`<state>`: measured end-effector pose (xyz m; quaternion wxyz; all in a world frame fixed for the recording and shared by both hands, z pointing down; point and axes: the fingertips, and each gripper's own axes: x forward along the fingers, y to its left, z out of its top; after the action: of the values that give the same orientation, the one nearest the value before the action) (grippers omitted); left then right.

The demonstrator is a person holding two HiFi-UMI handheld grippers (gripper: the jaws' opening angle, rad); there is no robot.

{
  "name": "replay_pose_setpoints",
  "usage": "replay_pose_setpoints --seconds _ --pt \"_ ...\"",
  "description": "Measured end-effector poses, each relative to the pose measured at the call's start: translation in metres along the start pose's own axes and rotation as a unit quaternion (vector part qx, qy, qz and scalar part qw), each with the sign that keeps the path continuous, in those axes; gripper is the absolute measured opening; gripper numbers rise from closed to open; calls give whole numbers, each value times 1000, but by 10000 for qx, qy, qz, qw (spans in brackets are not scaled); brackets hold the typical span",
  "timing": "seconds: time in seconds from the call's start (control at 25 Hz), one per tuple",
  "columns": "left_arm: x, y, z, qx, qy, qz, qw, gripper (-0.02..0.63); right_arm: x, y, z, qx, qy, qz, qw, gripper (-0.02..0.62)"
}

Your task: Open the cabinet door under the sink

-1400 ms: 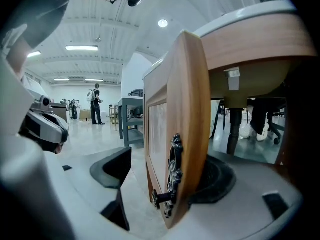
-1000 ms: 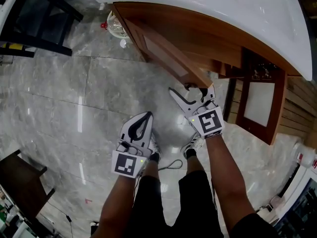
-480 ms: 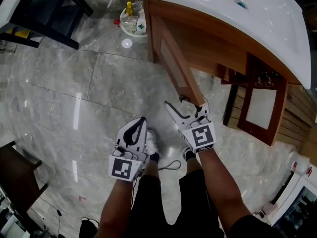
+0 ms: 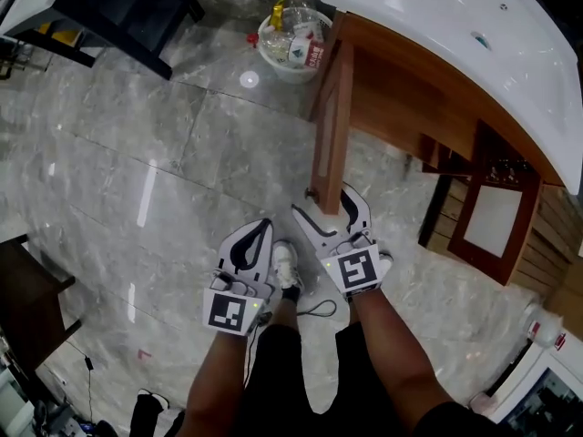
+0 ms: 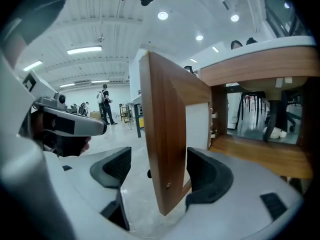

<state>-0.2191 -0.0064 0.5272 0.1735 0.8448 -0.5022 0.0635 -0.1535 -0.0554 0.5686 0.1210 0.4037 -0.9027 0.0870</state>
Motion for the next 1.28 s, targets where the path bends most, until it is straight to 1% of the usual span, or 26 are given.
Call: replay_pose_setpoints --seconds 0.12,0.24,0.44,0.6,0.72,0.84,0.88,0.96,1.0,1.12,1.2,1.24,1.28 --pt "-5 14 2 -19 -31 134 9999 21 15 9 9 50 -87 72 9999 354" --pt "-10 22 6 -18 -78 197 9998 21 24 20 16 -7 -132 177 9998 354" --pt "-15 27 14 -51 -121 241 9996 21 19 30 31 -53 -214 255 9994 354" --pt "-19 22 37 -35 -191 167 9997 21 -4 34 51 -121 -188 248 9994 354" --pt "-24 11 65 33 -268 24 9996 21 -32 38 81 -165 -136 209 9996 354" --pt "-36 -8 94 142 -303 -132 9994 21 -70 47 117 -322 51 145 9994 354" --pt "-40 -15 101 195 -230 -185 9994 21 -83 47 130 -349 49 61 9994 353" --pt "-37 -22 122 335 -72 -292 9990 21 -101 35 157 -361 -87 -258 9990 342" --pt "-33 -26 135 398 -94 -385 9984 21 -108 27 170 -373 -157 -446 9982 329" --pt "-29 -49 166 539 -272 -754 9953 21 -138 11 207 -399 -194 -898 9950 272" --pt "-32 -70 185 648 -280 -947 9930 21 -164 4 230 -442 -213 -1156 9921 227" --pt "-33 -80 194 709 -275 -1035 9917 21 -178 1 238 -455 -259 -1287 9903 191" --pt "-35 -89 203 770 -267 -1116 9904 21 -191 -1 246 -448 -320 -1413 9884 173"
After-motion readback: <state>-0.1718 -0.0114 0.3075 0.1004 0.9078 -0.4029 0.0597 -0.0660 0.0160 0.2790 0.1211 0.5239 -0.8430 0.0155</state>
